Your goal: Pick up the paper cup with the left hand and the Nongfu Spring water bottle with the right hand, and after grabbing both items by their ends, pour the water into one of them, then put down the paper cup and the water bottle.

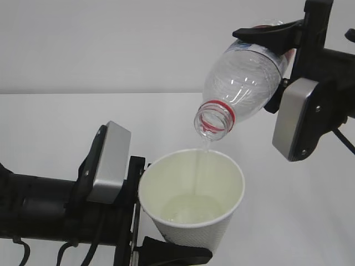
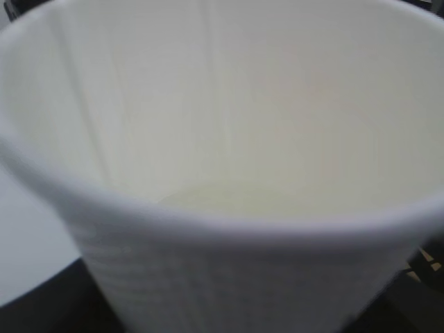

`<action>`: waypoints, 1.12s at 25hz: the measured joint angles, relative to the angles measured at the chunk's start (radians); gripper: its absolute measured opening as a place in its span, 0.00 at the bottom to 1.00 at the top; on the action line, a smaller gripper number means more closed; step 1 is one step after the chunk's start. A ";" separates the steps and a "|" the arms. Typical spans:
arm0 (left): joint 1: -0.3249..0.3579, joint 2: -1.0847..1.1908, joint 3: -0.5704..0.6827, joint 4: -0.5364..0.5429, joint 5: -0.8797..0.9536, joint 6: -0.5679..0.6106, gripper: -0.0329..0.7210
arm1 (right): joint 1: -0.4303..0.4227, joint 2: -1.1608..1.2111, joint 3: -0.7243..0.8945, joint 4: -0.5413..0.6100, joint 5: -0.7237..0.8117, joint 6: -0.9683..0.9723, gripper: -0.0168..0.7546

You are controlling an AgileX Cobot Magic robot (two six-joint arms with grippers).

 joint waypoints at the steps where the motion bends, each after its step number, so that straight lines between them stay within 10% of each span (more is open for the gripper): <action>1: 0.000 0.000 0.000 0.000 0.000 0.000 0.77 | 0.000 0.000 0.000 0.000 0.000 0.000 0.60; 28: 0.000 0.000 0.000 0.000 0.006 0.000 0.77 | 0.000 0.000 0.000 0.000 -0.002 -0.018 0.60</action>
